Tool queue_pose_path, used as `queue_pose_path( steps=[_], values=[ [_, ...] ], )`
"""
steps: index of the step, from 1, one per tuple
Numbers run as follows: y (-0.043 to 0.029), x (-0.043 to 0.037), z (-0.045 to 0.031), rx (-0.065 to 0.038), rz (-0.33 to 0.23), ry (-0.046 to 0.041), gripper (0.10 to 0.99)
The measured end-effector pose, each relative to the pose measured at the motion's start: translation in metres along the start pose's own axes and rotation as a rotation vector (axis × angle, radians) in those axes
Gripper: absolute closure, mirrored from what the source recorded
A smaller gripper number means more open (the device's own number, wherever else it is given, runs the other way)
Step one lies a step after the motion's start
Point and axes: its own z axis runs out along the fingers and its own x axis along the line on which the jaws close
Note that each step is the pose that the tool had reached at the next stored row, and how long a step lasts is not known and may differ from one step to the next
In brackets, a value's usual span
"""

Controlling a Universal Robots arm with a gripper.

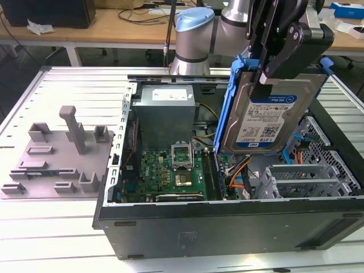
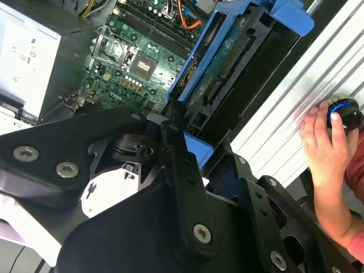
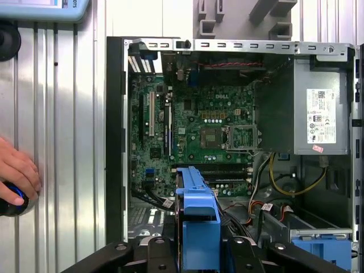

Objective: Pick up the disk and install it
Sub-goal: 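Pick up the disk, then insert the disk into the insertion slot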

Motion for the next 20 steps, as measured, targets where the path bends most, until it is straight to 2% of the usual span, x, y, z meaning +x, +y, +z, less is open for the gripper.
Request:
queue_pose_path(
  steps=[14,20],
  values=[
    [-0.0005,0.0003,-0.0001,0.0,0.0,0.0002,0.722],
    [-0.0047,0.0059,-0.0003,0.0,0.0,0.0,0.722]
  ],
)
